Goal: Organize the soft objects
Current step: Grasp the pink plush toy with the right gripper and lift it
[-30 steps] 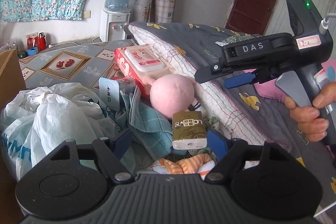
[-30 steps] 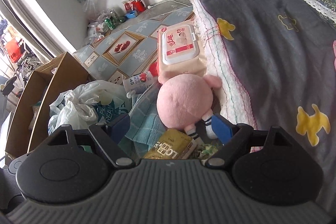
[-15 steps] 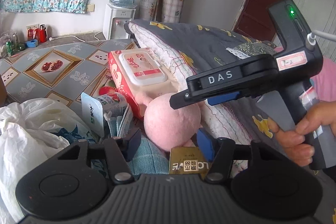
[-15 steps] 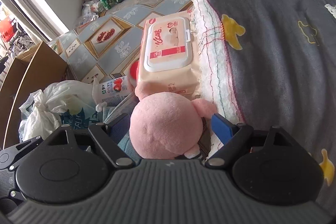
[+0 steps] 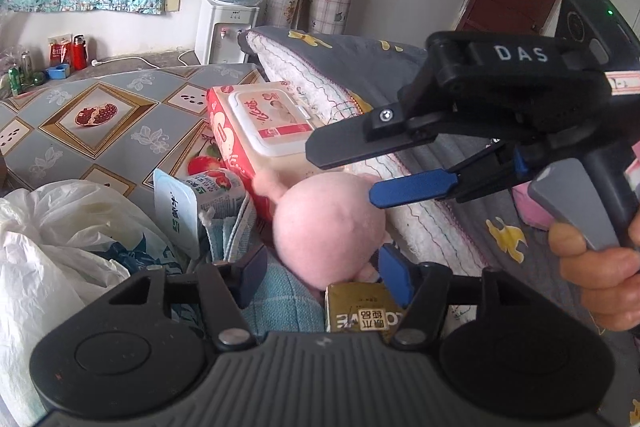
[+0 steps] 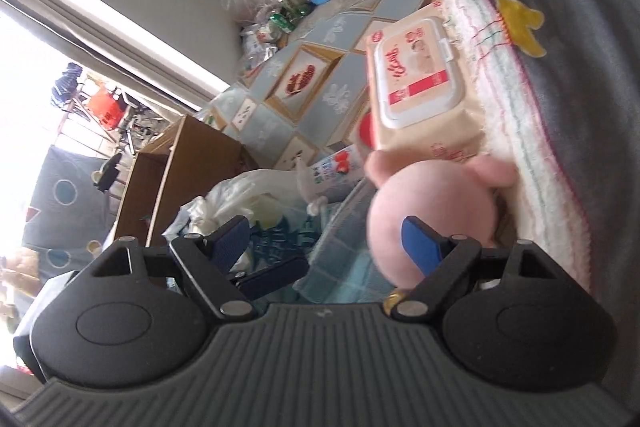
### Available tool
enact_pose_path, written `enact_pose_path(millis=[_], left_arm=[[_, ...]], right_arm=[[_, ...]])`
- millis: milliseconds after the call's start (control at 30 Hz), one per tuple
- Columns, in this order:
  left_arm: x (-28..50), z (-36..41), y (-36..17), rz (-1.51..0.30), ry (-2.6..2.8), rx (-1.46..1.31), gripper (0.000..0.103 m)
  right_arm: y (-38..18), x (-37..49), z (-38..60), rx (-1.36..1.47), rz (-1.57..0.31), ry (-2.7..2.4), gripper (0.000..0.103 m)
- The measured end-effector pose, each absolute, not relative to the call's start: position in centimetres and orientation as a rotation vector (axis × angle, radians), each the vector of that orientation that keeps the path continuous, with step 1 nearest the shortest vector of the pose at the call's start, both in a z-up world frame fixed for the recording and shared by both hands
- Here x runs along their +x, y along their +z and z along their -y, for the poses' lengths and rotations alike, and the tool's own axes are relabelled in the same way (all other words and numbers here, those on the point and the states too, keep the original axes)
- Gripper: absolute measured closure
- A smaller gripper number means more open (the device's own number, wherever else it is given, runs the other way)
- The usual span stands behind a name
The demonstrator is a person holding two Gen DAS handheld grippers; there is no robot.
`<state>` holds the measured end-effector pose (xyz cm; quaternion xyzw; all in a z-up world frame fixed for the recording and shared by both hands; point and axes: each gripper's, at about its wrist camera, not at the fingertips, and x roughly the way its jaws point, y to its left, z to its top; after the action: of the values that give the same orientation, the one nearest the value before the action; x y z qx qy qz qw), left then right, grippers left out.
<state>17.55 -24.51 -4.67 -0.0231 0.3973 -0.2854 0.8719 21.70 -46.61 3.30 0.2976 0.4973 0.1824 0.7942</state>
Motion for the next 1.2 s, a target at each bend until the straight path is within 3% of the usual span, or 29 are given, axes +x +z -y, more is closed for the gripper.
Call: enact_pose_path(millis=[300, 633, 1200], left_arm=[[16.6, 22.9, -4.3, -0.821, -0.576, -0.056, 0.035], [15.9, 22.4, -4.9, -0.835, -0.567, -0.052, 0.037], [15.2, 21.2, -4.5, -0.827, -0.573, -0.070, 0.036]], right_arm=[[3.7, 22.6, 45.8, 0.474, -1.004, 0.218, 0.021], [-2.2, 26.4, 48.0, 0.528, -1.138, 0.109, 0.017], [3.1, 21.5, 45.1, 0.723, -1.037, 0.333, 0.017]])
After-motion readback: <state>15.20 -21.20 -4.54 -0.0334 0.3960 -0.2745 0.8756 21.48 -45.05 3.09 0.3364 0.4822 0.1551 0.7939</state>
